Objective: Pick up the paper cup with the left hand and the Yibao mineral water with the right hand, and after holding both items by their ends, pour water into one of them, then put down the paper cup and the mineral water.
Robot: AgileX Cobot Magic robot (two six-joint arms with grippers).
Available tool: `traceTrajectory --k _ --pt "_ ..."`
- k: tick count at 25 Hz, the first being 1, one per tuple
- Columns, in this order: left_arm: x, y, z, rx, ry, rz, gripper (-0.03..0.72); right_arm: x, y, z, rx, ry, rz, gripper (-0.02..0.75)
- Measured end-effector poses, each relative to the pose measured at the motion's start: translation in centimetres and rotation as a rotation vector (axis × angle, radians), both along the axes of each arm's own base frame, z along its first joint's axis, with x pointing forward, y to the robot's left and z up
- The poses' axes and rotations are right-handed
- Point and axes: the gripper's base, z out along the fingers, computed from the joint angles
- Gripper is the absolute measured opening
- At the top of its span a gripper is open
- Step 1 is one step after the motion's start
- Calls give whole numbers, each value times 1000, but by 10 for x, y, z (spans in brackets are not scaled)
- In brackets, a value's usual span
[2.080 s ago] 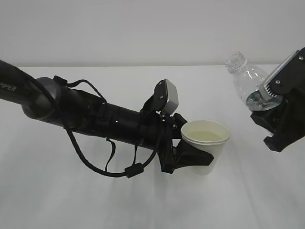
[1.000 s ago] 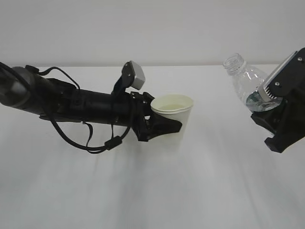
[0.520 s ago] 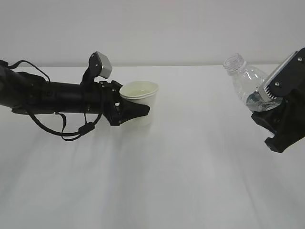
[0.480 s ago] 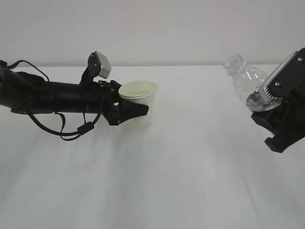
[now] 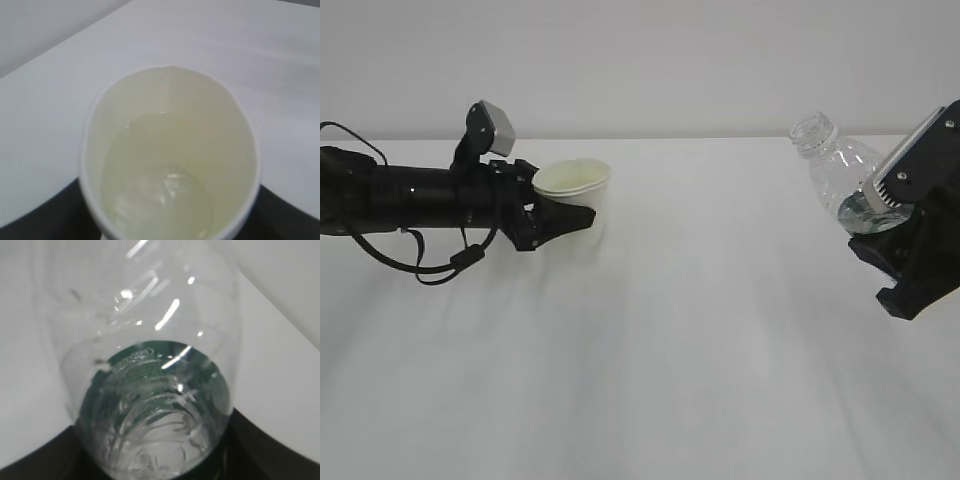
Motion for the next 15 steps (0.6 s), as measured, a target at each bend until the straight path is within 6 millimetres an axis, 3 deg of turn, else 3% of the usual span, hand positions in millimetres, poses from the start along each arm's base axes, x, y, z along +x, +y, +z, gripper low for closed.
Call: traceTrajectory --k 8,15 --pt "9 37 -1 25 -8 63 464 0 0 0 -1 -1 -2 428" --pt "13 57 -1 26 -8 106 464 0 0 0 -7 -2 2 428"
